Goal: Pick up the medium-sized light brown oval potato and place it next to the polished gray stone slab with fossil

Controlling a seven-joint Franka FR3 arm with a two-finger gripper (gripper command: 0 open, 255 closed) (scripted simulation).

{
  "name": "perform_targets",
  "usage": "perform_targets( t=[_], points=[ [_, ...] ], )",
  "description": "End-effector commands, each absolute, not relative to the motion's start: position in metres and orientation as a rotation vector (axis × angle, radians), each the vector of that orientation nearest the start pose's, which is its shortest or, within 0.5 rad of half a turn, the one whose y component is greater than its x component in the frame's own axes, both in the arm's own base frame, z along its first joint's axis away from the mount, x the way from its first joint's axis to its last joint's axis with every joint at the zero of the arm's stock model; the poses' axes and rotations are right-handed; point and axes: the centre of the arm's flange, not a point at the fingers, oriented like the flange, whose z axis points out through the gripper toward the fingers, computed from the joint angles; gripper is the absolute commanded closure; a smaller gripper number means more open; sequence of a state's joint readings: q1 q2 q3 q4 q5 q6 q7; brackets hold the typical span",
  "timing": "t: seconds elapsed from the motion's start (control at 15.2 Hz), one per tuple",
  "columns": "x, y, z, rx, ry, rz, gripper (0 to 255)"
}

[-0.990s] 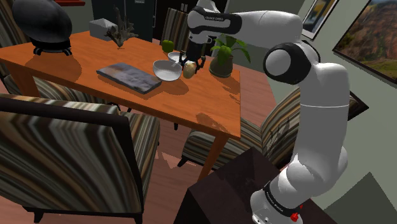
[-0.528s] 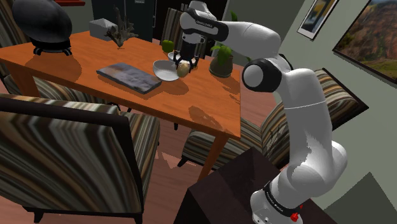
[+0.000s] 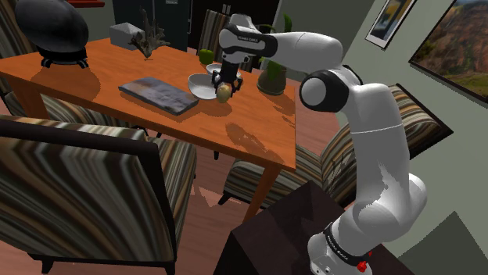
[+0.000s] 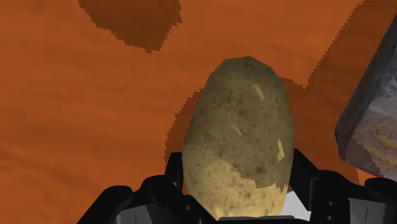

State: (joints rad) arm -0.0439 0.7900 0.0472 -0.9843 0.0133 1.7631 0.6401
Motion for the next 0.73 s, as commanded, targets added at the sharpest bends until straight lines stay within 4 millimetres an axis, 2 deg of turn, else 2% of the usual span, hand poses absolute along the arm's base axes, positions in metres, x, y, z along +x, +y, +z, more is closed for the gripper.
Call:
perform_targets(
  t=[0.0,0.66],
  points=[
    [0.762,-0.009,0.382,-2.936,0.995,0.037,255],
    [0.762,-0.009,0.329,-2.936,0.995,0.037,255]
  ],
)
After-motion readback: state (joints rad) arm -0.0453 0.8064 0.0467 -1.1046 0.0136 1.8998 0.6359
